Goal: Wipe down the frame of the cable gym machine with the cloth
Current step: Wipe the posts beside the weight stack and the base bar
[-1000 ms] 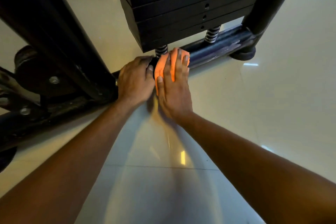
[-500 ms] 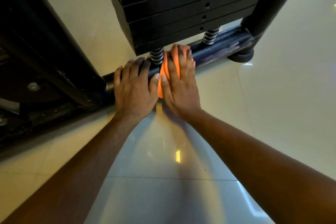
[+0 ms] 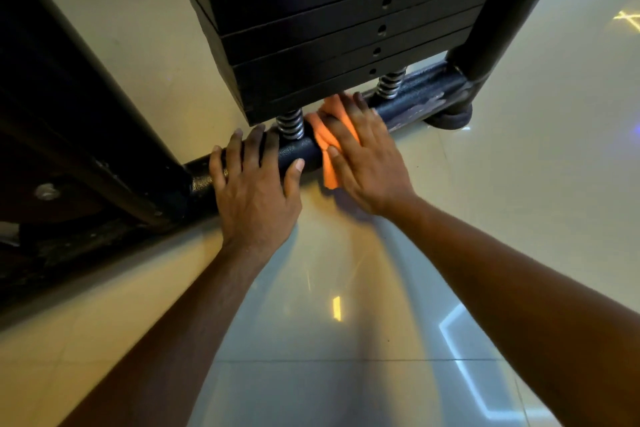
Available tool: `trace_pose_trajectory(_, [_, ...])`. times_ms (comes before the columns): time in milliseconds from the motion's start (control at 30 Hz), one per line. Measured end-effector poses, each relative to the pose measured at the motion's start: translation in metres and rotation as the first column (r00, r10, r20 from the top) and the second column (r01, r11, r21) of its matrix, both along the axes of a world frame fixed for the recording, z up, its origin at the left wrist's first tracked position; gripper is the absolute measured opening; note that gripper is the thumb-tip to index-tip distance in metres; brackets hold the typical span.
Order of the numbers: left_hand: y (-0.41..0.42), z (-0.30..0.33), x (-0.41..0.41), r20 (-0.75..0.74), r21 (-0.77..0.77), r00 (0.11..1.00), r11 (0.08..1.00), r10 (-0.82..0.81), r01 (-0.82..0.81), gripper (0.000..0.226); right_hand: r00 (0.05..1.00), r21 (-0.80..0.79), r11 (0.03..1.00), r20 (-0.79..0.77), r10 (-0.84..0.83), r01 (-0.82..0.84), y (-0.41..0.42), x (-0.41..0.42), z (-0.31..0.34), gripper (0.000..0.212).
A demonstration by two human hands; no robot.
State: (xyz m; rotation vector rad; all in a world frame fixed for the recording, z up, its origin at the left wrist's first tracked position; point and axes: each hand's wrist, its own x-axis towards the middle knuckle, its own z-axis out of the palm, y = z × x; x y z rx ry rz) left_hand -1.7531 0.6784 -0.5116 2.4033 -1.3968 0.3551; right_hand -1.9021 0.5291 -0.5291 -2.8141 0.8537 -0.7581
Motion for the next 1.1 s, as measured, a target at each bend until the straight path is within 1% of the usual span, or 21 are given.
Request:
trace_pose_trajectory(67, [0.001,0.001,0.002,0.005,0.006,1.000,1.000,-0.013,0.013,0.061,0.996,0.008,0.996,0.001,-0.091,0.091,-0.013,-0.012,0.001,0.057])
trace_pose_trajectory(133, [0.001,0.000,0.001,0.010,0.001,1.000,1.000,-0.007,0.007,0.061,0.986,0.042,0.986,0.032,-0.161,0.160,-0.007,-0.009,0.003,0.057])
trace_pose_trajectory(167, [0.001,-0.001,0.001,0.012,0.000,1.000,1.000,-0.003,0.003,0.061,0.986,0.058,0.986,0.047,-0.158,0.155,0.001,-0.002,0.004,0.057])
trace_pose_trajectory(200, [0.000,-0.001,0.001,0.014,-0.002,1.000,1.000,0.000,0.000,0.061,0.992,0.055,0.992,0.040,-0.119,0.117,0.010,0.004,0.005,0.058])
trace_pose_trajectory(267, [0.000,-0.003,0.000,0.020,-0.008,1.000,1.000,0.008,-0.008,0.060,1.000,0.034,0.999,-0.015,0.001,0.000,0.024,0.013,0.004,0.060])
trace_pose_trajectory(300, [0.000,-0.003,0.000,0.022,-0.013,1.000,1.000,0.012,-0.012,0.060,0.999,0.025,0.999,-0.029,0.035,-0.034,0.024,0.012,0.005,0.060])
trace_pose_trajectory(333, [0.001,-0.004,-0.002,0.021,-0.017,1.000,1.000,0.014,-0.014,0.059,0.999,0.012,0.999,-0.025,0.038,-0.038,0.019,0.007,0.007,0.060])
trace_pose_trajectory(400, [0.003,-0.004,-0.008,0.019,-0.033,1.000,0.999,0.013,-0.012,0.059,1.000,-0.005,1.000,-0.009,-0.011,0.011,0.005,-0.007,0.009,0.059])
trace_pose_trajectory(467, [0.010,-0.006,-0.012,0.026,-0.025,1.000,1.000,-0.004,0.005,0.063,0.998,0.048,0.997,-0.025,-0.064,0.065,-0.002,-0.020,0.013,0.061])
trace_pose_trajectory(567, [0.025,-0.011,-0.019,0.042,0.013,0.996,0.997,-0.081,0.080,0.068,0.997,0.151,0.985,-0.037,-0.074,0.079,0.001,-0.032,0.021,0.061])
trace_pose_trajectory(700, [0.030,-0.013,-0.039,0.048,0.004,0.966,0.967,-0.254,0.254,0.059,0.999,0.213,0.976,-0.004,-0.045,0.045,0.003,-0.050,0.024,0.059])
trace_pose_trajectory(800, [0.008,-0.004,-0.051,0.032,-0.022,0.929,0.929,-0.368,0.368,0.057,0.992,0.277,0.956,0.042,-0.116,0.100,0.000,-0.068,0.020,0.058])
trace_pose_trajectory(867, [-0.015,0.006,-0.055,0.007,-0.042,0.915,0.914,-0.404,0.404,0.056,0.983,0.312,0.938,0.051,-0.175,0.151,-0.006,-0.077,0.018,0.058])
trace_pose_trajectory(933, [-0.042,0.016,-0.057,-0.022,-0.063,0.915,0.914,-0.402,0.400,0.057,0.969,0.340,0.921,0.082,-0.232,0.192,-0.012,-0.082,0.018,0.059])
trace_pose_trajectory(1000, [-0.068,0.021,-0.056,-0.070,-0.061,0.932,0.934,-0.356,0.352,0.058,0.953,0.353,0.909,0.120,-0.278,0.221,-0.019,-0.081,0.019,0.059])
trace_pose_trajectory(1100, [-0.101,0.024,-0.049,-0.176,0.017,0.948,0.963,-0.263,0.271,0.051,0.945,0.372,0.902,0.148,-0.292,0.220,-0.019,-0.067,0.016,0.060])
